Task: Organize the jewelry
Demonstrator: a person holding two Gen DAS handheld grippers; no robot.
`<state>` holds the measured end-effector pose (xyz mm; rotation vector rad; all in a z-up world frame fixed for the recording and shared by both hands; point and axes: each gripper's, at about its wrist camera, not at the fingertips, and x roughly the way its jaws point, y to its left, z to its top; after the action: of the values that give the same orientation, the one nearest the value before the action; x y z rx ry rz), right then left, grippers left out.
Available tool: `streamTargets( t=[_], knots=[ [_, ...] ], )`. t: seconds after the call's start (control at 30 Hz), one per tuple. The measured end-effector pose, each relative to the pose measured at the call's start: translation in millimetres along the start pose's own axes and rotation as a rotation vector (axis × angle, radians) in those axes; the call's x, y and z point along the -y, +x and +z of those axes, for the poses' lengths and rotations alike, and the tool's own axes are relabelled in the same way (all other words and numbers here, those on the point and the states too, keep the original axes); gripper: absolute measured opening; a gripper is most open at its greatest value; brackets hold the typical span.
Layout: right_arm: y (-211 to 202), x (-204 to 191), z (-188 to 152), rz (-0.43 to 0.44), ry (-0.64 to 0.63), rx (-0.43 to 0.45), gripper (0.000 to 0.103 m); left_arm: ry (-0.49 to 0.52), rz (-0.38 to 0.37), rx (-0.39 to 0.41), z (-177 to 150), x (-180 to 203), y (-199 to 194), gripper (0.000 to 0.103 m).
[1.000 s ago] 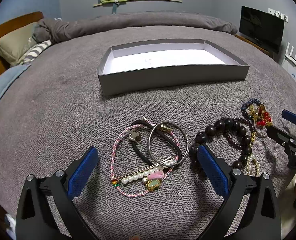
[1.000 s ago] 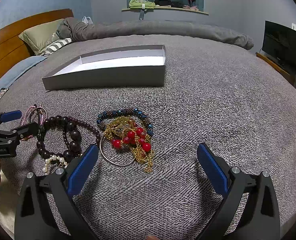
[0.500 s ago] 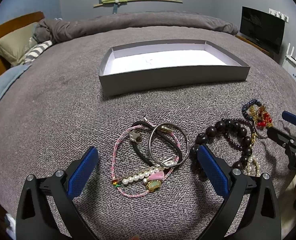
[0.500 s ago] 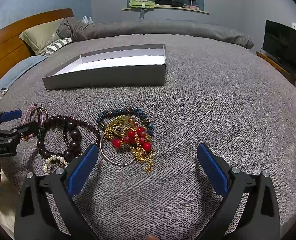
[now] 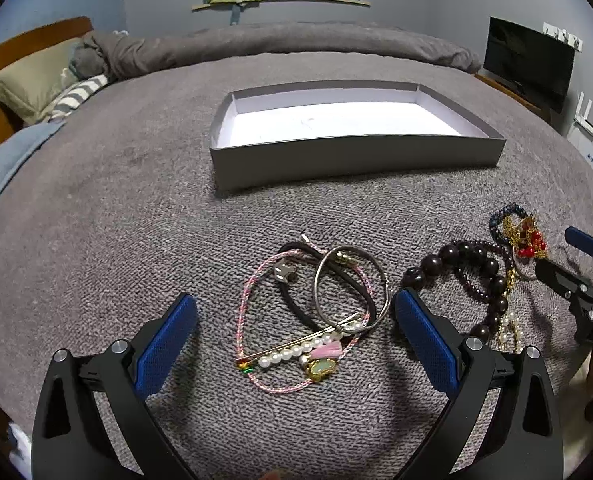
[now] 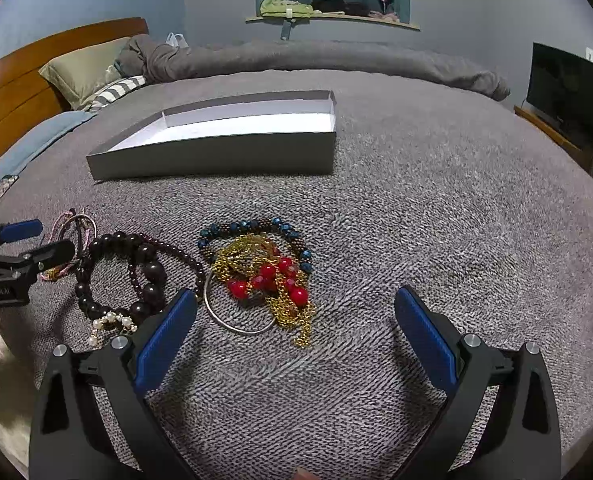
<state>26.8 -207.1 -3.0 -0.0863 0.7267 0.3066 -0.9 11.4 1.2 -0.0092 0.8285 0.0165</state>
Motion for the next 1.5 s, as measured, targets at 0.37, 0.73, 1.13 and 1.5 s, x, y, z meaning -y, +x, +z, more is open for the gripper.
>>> streamTargets(
  t=[0.37,0.73,1.13,1.5],
  knots=[
    [-6.0,-1.4,3.9,0.06,-0.026,0.044,0.098,0.012,-0.047,0.008,5.2,-5.7,-2.1,0.101],
    [4.5,-16.5,14.1,0.054,-0.084,0.044,0.056,0.033,-0.048,-0.01,3.8,-3.8,8.1,0.1],
    [11.5,-21.7,17.0,0.074,-0.101,0.024,0.042,0.041,-0.061,0.001,6.6,-6.8,4.7,0.098],
    [15.4,-20.4,20.3,0.076,-0.095,0.019,0.018,0.06,-0.033,0.01,6.6,-3.7,5.2,0.097]
  ],
)
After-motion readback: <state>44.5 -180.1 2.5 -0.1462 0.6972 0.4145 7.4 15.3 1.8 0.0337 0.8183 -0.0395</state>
